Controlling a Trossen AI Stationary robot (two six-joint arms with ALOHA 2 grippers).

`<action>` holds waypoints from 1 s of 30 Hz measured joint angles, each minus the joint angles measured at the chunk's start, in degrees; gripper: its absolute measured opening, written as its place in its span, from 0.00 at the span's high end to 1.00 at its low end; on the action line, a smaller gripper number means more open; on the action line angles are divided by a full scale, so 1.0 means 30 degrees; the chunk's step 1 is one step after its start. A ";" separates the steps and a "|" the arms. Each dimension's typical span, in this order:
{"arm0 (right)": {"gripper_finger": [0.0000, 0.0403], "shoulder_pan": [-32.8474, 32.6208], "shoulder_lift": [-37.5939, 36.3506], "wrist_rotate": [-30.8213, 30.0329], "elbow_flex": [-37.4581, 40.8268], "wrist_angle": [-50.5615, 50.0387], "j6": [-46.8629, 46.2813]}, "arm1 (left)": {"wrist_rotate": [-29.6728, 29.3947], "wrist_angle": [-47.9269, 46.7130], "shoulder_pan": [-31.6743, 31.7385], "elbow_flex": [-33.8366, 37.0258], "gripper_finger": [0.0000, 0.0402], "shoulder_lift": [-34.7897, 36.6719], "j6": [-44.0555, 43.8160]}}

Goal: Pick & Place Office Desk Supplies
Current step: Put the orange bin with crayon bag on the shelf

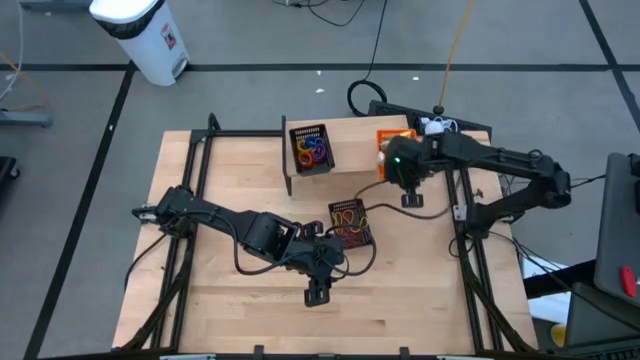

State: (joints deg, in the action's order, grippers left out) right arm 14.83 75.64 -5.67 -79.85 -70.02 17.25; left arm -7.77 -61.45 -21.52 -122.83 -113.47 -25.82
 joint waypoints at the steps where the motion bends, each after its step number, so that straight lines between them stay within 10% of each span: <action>1: 1.00 0.0309 0.0301 0.0000 0.0000 0.0262 0.0398 | 0.0007 -0.0007 0.0000 0.0000 0.36 0.0000 0.0000; 30: 0.88 0.3570 0.2994 0.1915 0.0000 0.1588 0.2127 | 0.0094 -0.0007 -0.0172 0.0000 0.36 0.0000 -0.1454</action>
State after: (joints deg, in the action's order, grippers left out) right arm 25.54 84.62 0.07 -79.85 -65.25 23.63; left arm -7.49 -61.47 -22.03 -122.83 -113.47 -30.19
